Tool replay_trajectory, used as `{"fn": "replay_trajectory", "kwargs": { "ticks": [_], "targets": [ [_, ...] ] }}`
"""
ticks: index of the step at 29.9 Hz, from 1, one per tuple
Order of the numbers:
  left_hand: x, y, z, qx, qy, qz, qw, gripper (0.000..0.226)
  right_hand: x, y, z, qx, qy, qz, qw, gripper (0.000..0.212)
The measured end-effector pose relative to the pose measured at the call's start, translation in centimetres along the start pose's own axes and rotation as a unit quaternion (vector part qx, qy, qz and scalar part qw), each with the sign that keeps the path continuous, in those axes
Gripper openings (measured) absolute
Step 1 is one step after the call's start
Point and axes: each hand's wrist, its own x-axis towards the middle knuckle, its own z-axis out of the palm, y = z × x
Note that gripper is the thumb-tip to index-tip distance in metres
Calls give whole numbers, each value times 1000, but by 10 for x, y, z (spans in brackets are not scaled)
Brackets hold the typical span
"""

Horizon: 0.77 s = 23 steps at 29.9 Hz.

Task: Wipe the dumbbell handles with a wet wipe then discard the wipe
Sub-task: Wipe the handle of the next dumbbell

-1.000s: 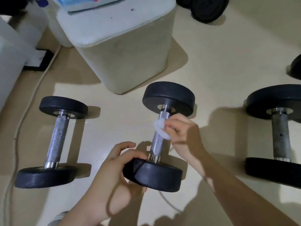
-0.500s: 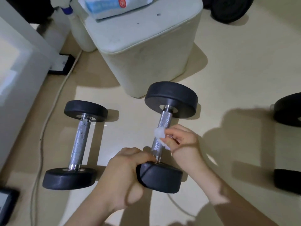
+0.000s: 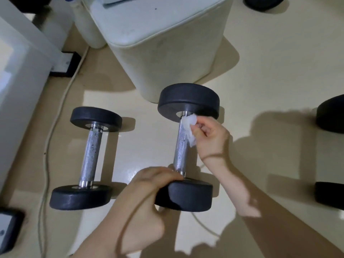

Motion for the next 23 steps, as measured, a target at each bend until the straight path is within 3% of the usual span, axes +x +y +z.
{"fn": "replay_trajectory", "kwargs": {
  "ticks": [2, 4, 9, 13, 17, 20, 23],
  "targets": [
    [-8, -4, 0, 123, 7, 41, 992, 57, -20, 4, 0, 49, -65, 34, 996, 27],
    [-9, -6, 3, 140, 47, 16, 989, 63, -33, -1, -1, 46, -135, 35, 989, 27],
    [-9, -17, -13, 71, 39, -16, 997, 43, -5, -6, 24, 55, -26, 56, 997, 35],
    [-4, -19, -36, 72, 7, -51, 996, 27, -36, -7, 25, 7, -165, 40, 985, 29],
    [-10, -25, -38, 37, -4, -60, 998, 25, -8, -13, 37, -28, -42, -11, 999, 12],
    [-7, -31, -47, 44, -30, -68, 996, 26, -30, -2, 36, -55, -108, -15, 993, 16],
    [5, -31, -52, 8, -59, -87, 994, 12, -38, -7, 33, -56, -153, -10, 987, 13]
  ]
}}
